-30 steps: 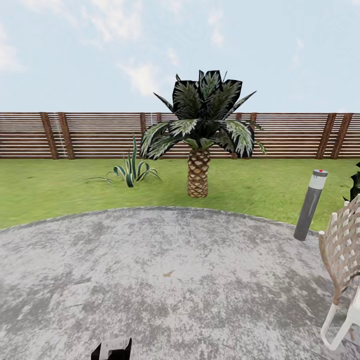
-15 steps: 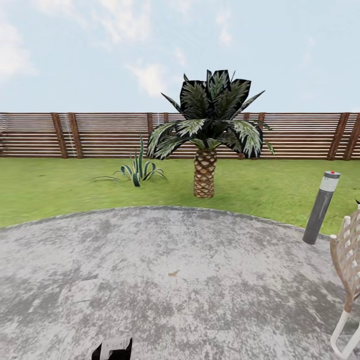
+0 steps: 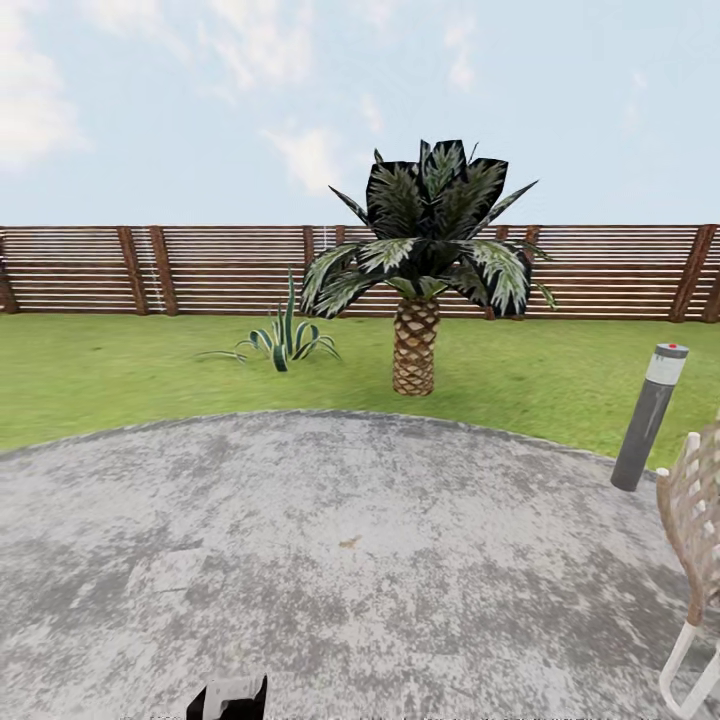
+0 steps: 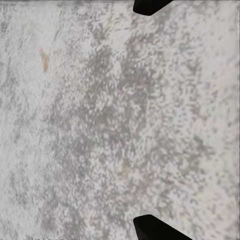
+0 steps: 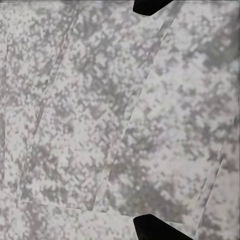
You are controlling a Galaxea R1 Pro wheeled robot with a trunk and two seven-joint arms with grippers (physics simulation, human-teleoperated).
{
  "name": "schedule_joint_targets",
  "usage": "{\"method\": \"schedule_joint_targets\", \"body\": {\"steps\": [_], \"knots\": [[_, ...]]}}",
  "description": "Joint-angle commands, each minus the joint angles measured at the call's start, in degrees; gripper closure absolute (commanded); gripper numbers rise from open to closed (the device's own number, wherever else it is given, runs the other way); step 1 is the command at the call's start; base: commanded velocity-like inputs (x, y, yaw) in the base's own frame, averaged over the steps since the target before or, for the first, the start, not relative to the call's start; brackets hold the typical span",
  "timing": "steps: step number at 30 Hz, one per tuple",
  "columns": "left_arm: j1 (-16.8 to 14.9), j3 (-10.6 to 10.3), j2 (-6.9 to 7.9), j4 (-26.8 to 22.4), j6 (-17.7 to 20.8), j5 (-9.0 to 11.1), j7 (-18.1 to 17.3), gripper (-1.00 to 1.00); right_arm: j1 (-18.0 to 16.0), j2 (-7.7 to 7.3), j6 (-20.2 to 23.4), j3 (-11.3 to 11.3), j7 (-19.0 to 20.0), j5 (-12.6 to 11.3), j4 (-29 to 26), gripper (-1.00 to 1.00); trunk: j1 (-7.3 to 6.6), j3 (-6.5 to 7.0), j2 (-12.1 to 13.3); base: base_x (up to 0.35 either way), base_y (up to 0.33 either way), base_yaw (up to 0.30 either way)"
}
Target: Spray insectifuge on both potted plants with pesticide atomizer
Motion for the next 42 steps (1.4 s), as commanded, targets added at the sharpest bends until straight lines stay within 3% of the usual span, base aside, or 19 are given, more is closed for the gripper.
{"method": "schedule_joint_targets", "body": {"steps": [1, 23, 42], "knots": [[0.0, 0.0, -0.02, 0.0, -0.2, 0.3, 0.0, -1.0, 0.0, 0.0, -0.2, 0.0, -0.1, -0.1, 0.0, -1.0, -0.03, -0.05, 0.0, -0.135, -0.161, 0.171], [0.0, 0.1, -0.02, 0.0, -0.2, 0.3, 0.0, -1.0, 0.0, -0.17, -0.2, 0.0, -0.1, -0.1, 0.0, -1.0, -0.03, -0.05, 0.0, -0.018, -0.03, 0.131], [0.0, 0.1, -0.02, 0.0, -0.2, 0.3, 0.0, -1.0, 0.0, 0.0, -0.2, 0.0, -0.1, -0.1, -0.1, -1.0, -0.03, -0.05, 0.0, -0.03, -0.297, 0.089]]}}
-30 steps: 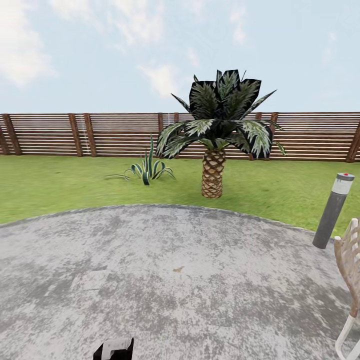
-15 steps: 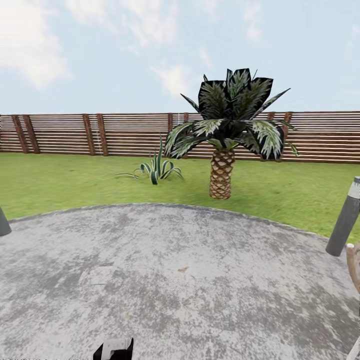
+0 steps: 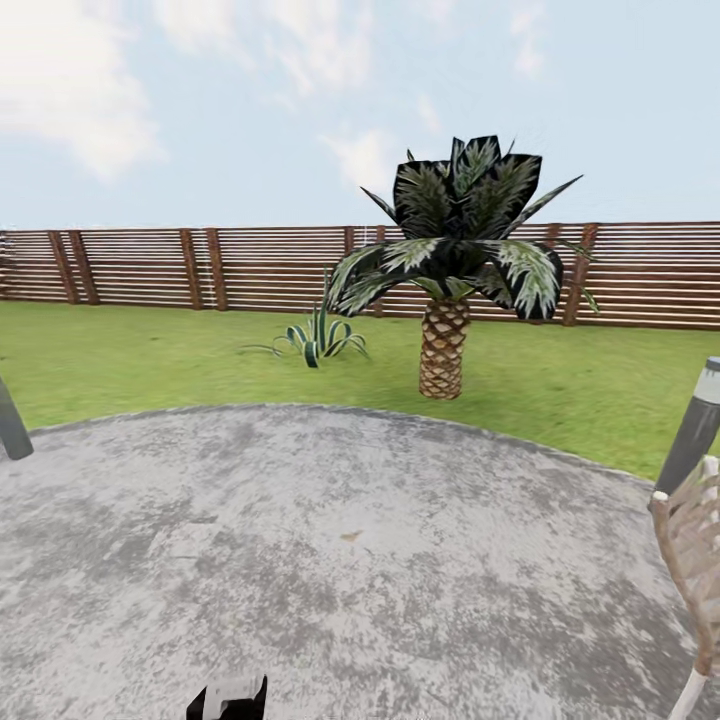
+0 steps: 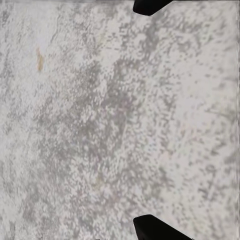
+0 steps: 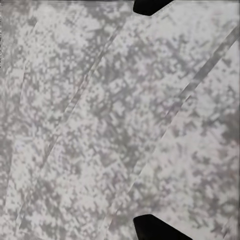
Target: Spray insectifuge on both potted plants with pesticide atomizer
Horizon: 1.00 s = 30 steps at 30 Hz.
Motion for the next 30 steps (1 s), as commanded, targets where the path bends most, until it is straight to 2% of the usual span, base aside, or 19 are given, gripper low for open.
{"method": "schedule_joint_targets", "body": {"steps": [1, 30], "knots": [[0.0, 0.0, -0.02, 0.1, -0.2, 0.3, 0.0, -1.0, 0.0, 0.0, -0.2, 0.0, 0.0, -0.1, 0.0, -1.0, -0.02, -0.05, 0.0, -0.097, -0.187, 0.242], [0.0, 0.0, -0.02, 0.1, -0.2, 0.3, 0.0, -1.0, 0.0, 0.0, -0.2, 0.0, 0.0, -0.1, 0.0, -1.0, -0.02, -0.05, 0.0, -0.011, -0.014, 0.252]]}}
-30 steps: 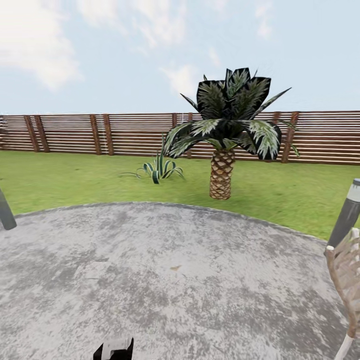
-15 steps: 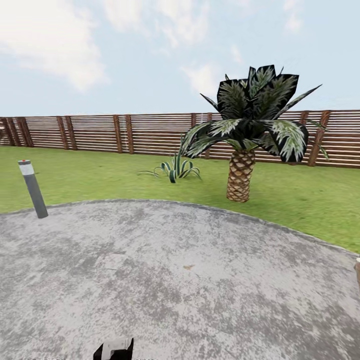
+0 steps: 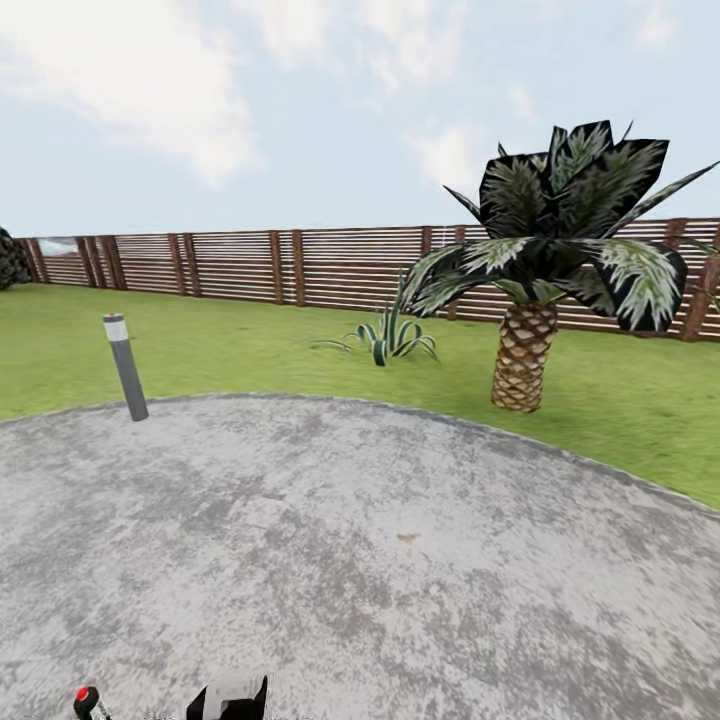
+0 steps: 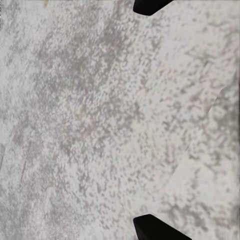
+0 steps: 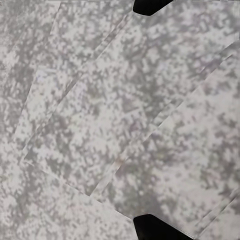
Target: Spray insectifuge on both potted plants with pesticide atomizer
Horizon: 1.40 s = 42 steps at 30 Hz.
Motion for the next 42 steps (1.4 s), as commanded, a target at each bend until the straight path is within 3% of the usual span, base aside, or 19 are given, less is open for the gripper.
{"method": "schedule_joint_targets", "body": {"steps": [1, 10, 28, 42], "knots": [[0.0, 0.0, -0.02, 0.1, -0.2, 0.3, 0.0, -1.0, 0.0, 0.0, -0.1, 0.0, 0.0, -0.1, 0.0, -1.0, -0.01, -0.06, 0.0, 0.0, -0.035, 0.253], [0.0, 0.0, -0.02, 0.1, -0.2, 0.3, 0.0, -1.0, 0.0, 0.0, -0.1, 0.0, 0.0, -0.1, 0.0, -1.0, -0.01, -0.06, 0.0, 0.0, -0.189, 0.253], [0.0, 0.1, -0.02, 0.1, -0.2, 0.3, 0.0, -1.0, 0.0, -0.08, -0.1, 0.0, 0.0, -0.1, 0.0, -1.0, -0.01, -0.06, 0.0, 0.0, -0.007, 0.249], [0.0, 0.1, -0.02, 0.1, -0.2, 0.3, 0.0, -1.0, 0.0, -0.17, -0.1, -0.1, 0.0, -0.1, 0.0, -1.0, -0.01, -0.06, 0.0, 0.0, 0.0, 0.019]]}}
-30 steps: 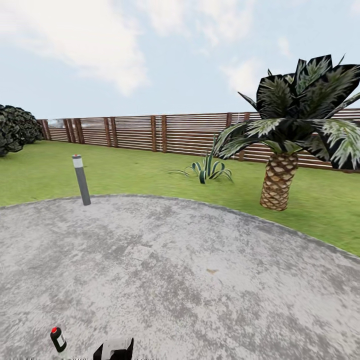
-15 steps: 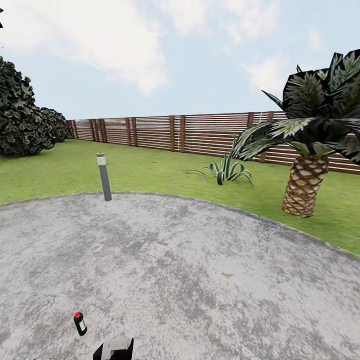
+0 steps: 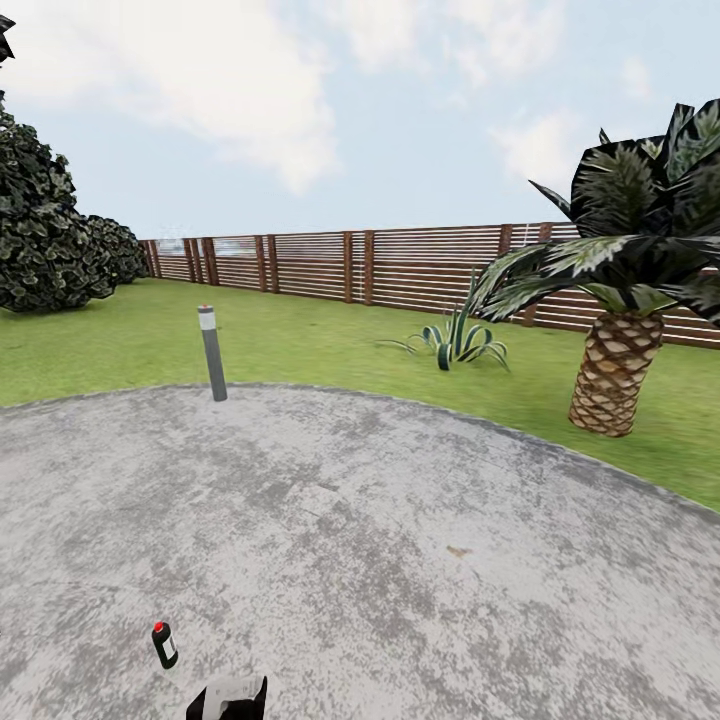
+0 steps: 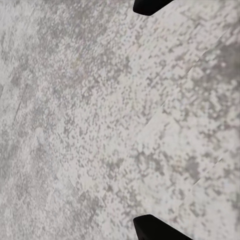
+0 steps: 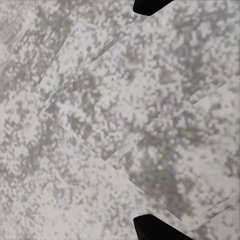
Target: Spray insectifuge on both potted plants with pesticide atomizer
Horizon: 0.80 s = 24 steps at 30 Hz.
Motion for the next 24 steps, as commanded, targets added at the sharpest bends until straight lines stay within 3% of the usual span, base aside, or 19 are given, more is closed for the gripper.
{"method": "schedule_joint_targets", "body": {"steps": [1, 15, 24], "knots": [[0.0, 0.0, -0.02, 0.0, -0.2, 0.3, 0.0, -1.0, 0.0, 0.0, -0.1, 0.0, 0.0, -0.1, 0.0, -1.0, -0.01, -0.05, 0.0, 0.0, 0.036, 0.0], [0.0, 0.0, -0.02, 0.0, -0.2, 0.4, 0.0, -1.0, 0.0, 0.0, -0.1, 0.0, 0.0, -0.1, 0.0, -1.0, -0.01, -0.05, 0.0, 0.0, 0.211, 0.0], [0.0, 0.0, -0.02, 0.0, -0.3, 0.4, 0.0, -1.0, 0.0, 0.0, -0.1, 0.0, 0.0, -0.1, 0.0, -1.0, -0.01, -0.05, 0.0, -0.003, 0.042, 0.0]]}}
